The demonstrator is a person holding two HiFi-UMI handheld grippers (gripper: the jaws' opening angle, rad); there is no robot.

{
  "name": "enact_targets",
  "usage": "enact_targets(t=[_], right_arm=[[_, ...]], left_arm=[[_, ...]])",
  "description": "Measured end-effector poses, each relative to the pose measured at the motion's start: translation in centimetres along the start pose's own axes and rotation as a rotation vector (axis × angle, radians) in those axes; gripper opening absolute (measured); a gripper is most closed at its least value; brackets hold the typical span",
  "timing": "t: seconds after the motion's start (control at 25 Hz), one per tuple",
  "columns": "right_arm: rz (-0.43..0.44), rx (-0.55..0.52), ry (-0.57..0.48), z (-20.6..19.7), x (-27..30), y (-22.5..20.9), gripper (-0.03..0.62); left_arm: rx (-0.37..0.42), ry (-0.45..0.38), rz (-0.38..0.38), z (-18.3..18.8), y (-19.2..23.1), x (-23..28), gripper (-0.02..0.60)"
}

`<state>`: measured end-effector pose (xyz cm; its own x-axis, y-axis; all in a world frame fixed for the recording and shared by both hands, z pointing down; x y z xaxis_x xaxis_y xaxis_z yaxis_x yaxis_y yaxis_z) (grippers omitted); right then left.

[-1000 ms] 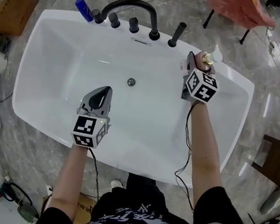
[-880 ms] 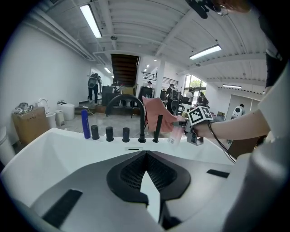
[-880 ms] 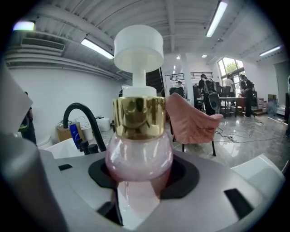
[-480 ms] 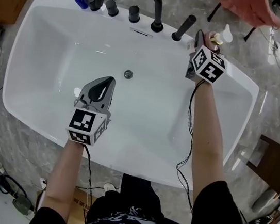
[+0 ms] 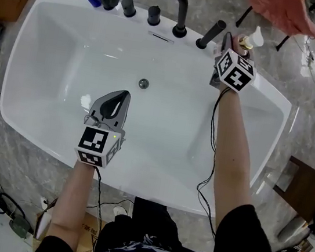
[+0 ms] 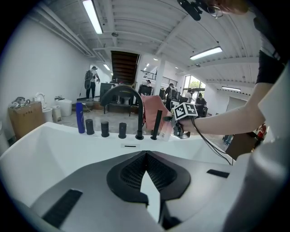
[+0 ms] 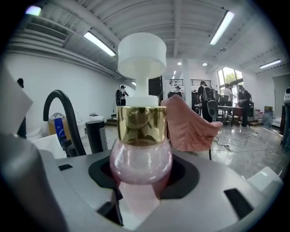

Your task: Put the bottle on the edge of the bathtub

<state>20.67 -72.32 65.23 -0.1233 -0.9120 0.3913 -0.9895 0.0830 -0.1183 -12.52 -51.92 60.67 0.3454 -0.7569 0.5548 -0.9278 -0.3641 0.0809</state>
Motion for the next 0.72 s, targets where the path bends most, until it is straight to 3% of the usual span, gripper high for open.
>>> enact_targets(t=[0.2, 0.72], right_arm=[[0.004, -0.066, -0.006, -0.2, 0.0, 0.8, 0.221], [0.018, -0.002, 0.064, -0.4, 0.1, 0.6, 0.225]], left_arm=[[-0.01, 0.005, 0.0, -0.8, -0.4, 0.0, 0.015], [-0.033, -0.009, 0.01, -0.3, -0.2, -1.3, 0.015]])
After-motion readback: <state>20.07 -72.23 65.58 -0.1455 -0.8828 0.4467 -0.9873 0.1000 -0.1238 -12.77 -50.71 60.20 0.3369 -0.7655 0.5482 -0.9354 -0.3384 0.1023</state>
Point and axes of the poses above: the fingertips, and each gripper's own axes: x forward along the fingers, y to its left, z out of its top, the point moved 3 cm from there along -x, backward along the fingers, and after that the axes turned 10 degrees about z, right-handed, at the moved point
